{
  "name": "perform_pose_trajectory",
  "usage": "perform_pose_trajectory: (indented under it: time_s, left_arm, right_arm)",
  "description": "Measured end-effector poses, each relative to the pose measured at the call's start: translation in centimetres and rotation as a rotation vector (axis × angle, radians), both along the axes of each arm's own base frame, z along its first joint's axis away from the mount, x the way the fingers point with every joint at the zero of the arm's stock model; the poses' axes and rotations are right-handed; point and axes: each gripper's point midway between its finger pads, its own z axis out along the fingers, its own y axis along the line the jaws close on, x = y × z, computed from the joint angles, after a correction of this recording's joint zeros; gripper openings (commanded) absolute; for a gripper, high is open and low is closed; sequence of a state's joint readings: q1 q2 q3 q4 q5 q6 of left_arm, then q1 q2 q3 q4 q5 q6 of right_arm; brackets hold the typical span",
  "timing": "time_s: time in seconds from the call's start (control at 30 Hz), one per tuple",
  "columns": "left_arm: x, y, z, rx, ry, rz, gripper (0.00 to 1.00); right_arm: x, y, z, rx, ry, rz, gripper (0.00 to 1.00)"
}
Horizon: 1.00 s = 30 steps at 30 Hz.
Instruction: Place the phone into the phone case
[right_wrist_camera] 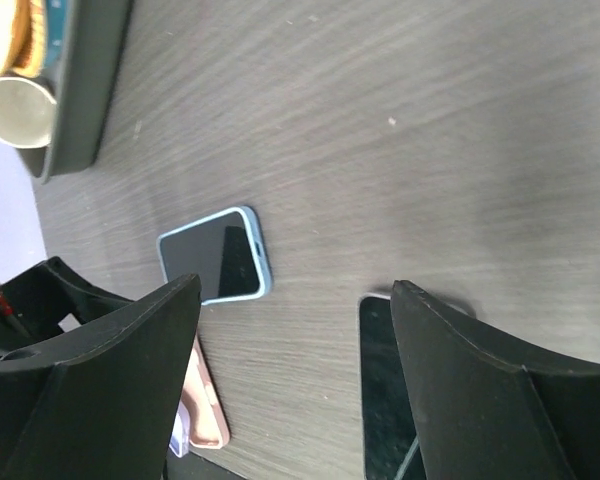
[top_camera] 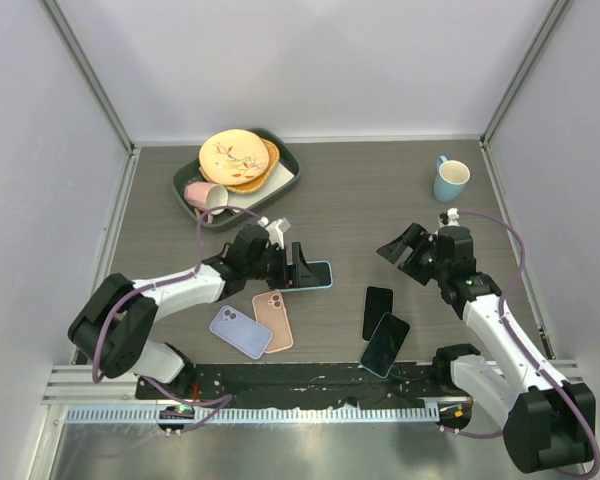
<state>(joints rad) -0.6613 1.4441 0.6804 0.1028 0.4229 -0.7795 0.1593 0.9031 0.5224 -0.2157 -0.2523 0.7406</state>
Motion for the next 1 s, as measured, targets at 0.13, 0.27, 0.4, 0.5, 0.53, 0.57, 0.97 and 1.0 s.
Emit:
perform_pose_trajectory:
  time_s: [0.13, 0.27, 0.4, 0.5, 0.53, 0.57, 0.97, 1.0]
  left_arm:
    - [-0.2, -0.7, 0.7, -0.089, 0.018, 0.000, 0.77]
    - [0.2, -1.9, 1.4, -0.165, 0.030, -0.007, 0.77]
    - [0.1, -2.3, 1.1, -0.186, 0.058, -0.014, 0.76]
    - [0.1, -2.3, 1.1, -0.186, 0.059, -0.017, 0.75]
    - [0.1, -2.3, 1.1, -0.185, 0.059, -0.017, 0.75]
    - [0.0, -2.3, 1.0, -0.181, 0.060, -0.018, 0.75]
    - [0.8, 0.9, -0.3, 0.101, 0.006, 0.006, 0.72]
    - [1.0, 1.5, -0.1, 0.142, -0.005, 0.011, 0.72]
  right_arm:
    - [-1.5, -0.9, -1.9, -0.027, 0.093, -0.031, 0.78]
    - [-2.6, -1.5, -3.5, -0.059, 0.171, -0.048, 0.78]
    - [-3.2, -2.2, -4.5, -0.099, 0.211, -0.058, 0.79]
    - [-3.6, -2.5, -5.8, -0.131, 0.262, -0.048, 0.79]
    - [-3.7, -2.5, -6.3, -0.142, 0.284, -0.041, 0.79]
    - [-3.8, -2.5, -6.8, -0.149, 0.302, -0.036, 0.79]
    - [-4.5, -2.3, -9.7, -0.185, 0.412, 0.031, 0.79]
    - [-4.4, -2.4, -9.6, -0.189, 0.411, 0.035, 0.79]
